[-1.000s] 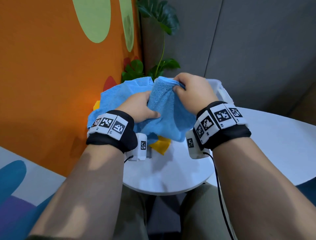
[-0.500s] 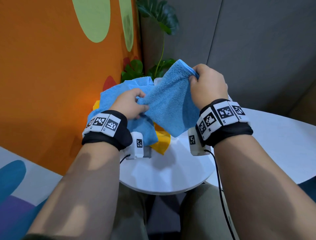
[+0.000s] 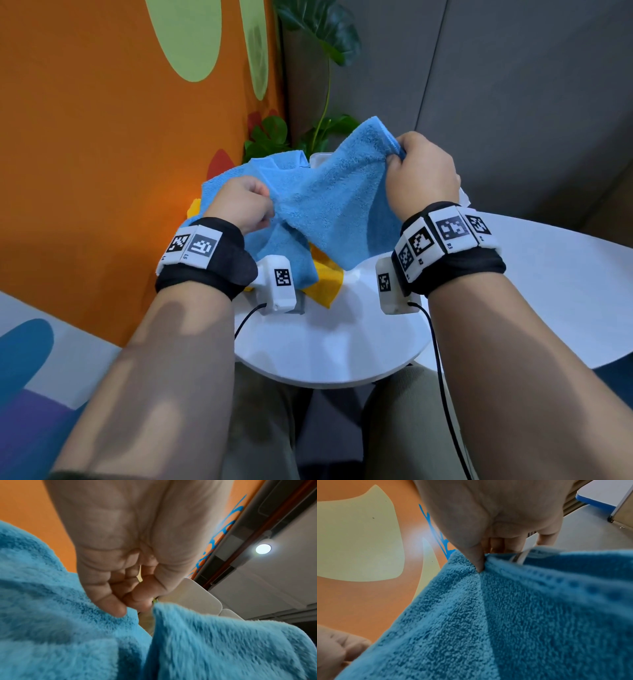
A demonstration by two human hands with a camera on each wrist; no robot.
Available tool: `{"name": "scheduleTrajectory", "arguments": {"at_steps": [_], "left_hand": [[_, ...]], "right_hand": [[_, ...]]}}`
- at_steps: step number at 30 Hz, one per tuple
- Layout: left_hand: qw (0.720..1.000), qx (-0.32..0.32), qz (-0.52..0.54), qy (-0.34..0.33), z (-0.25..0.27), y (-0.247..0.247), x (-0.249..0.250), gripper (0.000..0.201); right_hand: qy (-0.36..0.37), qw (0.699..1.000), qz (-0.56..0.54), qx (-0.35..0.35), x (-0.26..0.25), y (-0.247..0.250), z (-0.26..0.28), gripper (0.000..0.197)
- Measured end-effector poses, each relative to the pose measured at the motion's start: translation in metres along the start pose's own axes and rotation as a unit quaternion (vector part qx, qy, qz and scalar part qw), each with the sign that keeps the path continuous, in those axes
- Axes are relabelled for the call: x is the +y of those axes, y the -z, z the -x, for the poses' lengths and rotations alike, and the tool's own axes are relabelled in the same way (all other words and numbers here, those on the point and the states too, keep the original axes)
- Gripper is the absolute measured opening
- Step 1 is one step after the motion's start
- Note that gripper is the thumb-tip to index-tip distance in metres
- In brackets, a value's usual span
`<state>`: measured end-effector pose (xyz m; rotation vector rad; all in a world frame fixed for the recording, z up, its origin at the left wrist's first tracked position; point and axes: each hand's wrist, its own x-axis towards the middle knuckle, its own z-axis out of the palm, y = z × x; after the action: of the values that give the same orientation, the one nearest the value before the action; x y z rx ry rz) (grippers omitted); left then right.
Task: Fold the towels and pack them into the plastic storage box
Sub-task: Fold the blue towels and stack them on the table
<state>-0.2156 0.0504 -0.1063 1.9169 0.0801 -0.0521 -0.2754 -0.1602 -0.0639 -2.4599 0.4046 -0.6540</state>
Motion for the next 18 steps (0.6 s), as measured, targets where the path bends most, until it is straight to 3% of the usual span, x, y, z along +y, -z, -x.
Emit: {"name": "scheduleTrajectory", "arguments": {"at_steps": [4,11,14,18], "left_hand": [[1.0,-0.016,-0.013,0.002,0.002,0.005,0.001,0.024],[0.984,-0.164,-0.041,0.065,0.021,-0.011,0.006,0.008],[0.981,-0.17,-0.032,0.087,0.021,-0.016,0.003,0.016],[0.99,-0.123,-0.021,0.059,0.017,-0.016,0.002,0.013]], "right_hand": [[0.011,1.0,-0.009,-0.007,0.0,0.0,0.002,0.025],[0.03,0.999,-0.016,-0.004,-0.007,-0.002,0.002,0.025],[0.038,0.999,-0.023,0.001,-0.008,-0.001,0.003,0.025],[0.039,0.999,-0.025,0.001,-0.007,0.001,0.003,0.024]]}}
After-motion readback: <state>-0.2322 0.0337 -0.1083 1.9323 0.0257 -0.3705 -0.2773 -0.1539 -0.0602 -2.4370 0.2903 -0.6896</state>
